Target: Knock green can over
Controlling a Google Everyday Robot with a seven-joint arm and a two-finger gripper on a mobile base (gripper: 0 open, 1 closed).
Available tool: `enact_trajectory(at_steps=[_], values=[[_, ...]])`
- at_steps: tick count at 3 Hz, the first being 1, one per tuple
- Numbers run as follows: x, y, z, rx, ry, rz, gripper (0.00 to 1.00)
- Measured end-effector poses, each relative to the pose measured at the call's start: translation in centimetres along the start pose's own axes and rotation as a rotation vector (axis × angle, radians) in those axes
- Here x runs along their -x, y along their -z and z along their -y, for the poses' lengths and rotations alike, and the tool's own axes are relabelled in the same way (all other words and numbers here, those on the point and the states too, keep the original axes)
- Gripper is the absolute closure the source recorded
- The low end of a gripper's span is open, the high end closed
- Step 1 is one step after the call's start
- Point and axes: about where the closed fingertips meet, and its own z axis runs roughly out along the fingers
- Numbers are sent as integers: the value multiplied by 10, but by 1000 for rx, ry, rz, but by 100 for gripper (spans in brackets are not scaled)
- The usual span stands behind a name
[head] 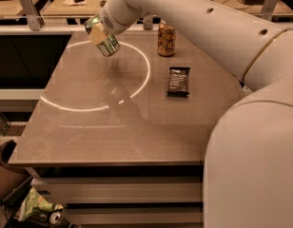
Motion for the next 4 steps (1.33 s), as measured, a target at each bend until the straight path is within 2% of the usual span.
enact_trajectory(at_steps=[2, 3, 4], values=[[-26, 9, -14, 33, 49, -266, 100], [-40, 6, -24, 80, 70, -381, 100], [-51, -2, -37, 149, 95, -475, 100]])
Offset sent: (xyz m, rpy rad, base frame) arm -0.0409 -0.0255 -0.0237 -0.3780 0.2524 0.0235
